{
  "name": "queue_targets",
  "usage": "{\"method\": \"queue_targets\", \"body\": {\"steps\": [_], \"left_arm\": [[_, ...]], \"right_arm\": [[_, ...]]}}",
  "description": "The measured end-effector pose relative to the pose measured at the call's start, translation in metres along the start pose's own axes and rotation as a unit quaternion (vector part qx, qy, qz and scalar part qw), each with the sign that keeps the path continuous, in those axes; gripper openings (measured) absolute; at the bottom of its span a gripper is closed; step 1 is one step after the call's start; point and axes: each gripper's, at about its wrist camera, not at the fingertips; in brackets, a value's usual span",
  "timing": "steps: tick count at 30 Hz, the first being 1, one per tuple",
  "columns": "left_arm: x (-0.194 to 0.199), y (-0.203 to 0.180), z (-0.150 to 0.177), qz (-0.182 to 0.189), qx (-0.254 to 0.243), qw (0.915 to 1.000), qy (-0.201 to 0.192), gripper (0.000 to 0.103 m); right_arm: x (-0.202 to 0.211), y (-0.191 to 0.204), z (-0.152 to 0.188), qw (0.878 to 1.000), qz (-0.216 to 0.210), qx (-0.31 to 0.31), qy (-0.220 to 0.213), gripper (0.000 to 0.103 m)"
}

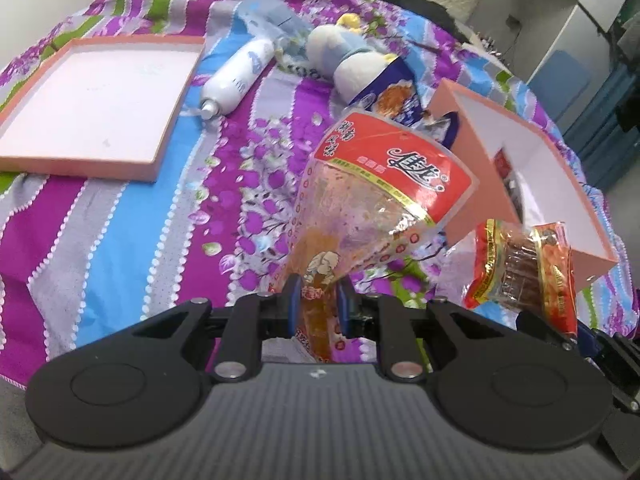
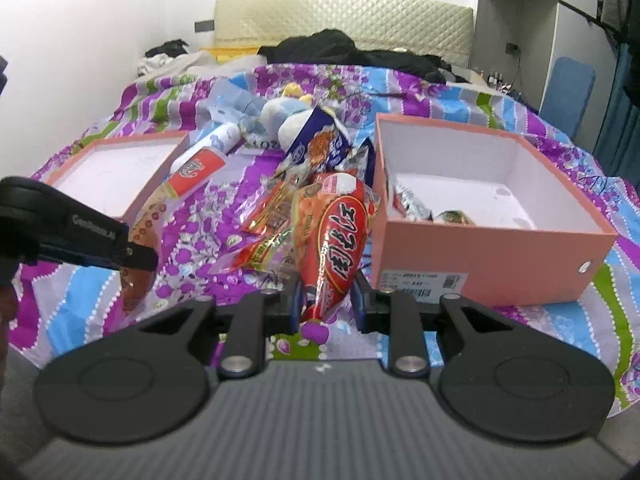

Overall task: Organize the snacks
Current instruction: 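Lift both held packets and carry them over the open pink box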

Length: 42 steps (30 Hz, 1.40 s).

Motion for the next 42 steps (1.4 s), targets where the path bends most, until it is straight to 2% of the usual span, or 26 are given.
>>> {"method": "queue_targets", "body": {"steps": [6,11,20,30,36,42], "left_arm": [[0.013,-0.018,-0.019,0.021,-0.001,0.9997,-0.015,0.022],[0.030,-0.037,-0.044,0.058,0.005,0.9979,-0.027,0.022],[0.046,-0.075,-0.085,0.092,-0.010,0.9938,-0.061,0.022],[0.029,-0.130,-0.123,0.118,-0.040,0.9892,-0.077,0.022],[0.005,-0.174,-0.137,0.139,-0.061,0.9862,-0.065,0.022],[-0.037,-0.227,-0.142,0.158,-0.087,0.9827,-0.041,0.022]], "right_arm": [[0.013,-0.012,-0.020,0.999,0.015,-0.002,-0.028,0.028],[0.022,-0.026,-0.040,0.998,0.031,-0.017,-0.050,0.028],[0.027,-0.050,-0.077,0.995,0.036,-0.030,-0.092,0.028],[0.022,-0.096,-0.106,0.989,0.061,-0.046,-0.123,0.028],[0.011,-0.135,-0.109,0.988,0.081,-0.064,-0.117,0.028],[-0.015,-0.175,-0.106,0.988,0.099,-0.075,-0.096,0.028]]}}
Point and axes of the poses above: each gripper's, at about its wrist camera, not at the fingertips, and x roughly against the way its jaws point, y to its left, z to its underside, and after that the axes turned 13 degrees about -y, right-handed
